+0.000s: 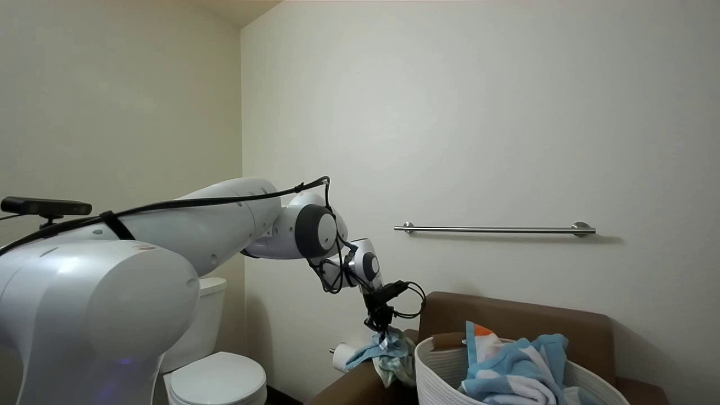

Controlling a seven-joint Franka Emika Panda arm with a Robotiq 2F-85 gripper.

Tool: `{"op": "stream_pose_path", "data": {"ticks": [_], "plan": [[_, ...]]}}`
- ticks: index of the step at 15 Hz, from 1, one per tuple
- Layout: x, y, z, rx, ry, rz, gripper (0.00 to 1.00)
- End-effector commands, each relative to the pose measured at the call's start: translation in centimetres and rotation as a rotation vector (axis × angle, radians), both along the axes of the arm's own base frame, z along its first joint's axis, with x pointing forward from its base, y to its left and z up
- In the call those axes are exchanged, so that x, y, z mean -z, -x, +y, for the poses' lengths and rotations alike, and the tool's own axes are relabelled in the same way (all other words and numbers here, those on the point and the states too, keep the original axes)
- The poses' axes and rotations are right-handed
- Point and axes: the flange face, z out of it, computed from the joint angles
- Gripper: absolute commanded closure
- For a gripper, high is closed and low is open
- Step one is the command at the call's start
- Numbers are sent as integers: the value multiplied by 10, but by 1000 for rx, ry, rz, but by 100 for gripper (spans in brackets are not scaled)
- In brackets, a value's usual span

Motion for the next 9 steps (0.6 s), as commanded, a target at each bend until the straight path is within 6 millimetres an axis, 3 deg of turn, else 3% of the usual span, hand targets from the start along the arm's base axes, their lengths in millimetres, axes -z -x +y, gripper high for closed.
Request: {"op": "stream_pose_path", "data": {"ticks": [1, 5, 9], "plan": [[2, -1, -3, 10, 23, 7, 100], [-9, 0, -4, 15, 19, -4, 99], [-34, -2, -2, 25, 8, -33, 99]]}}
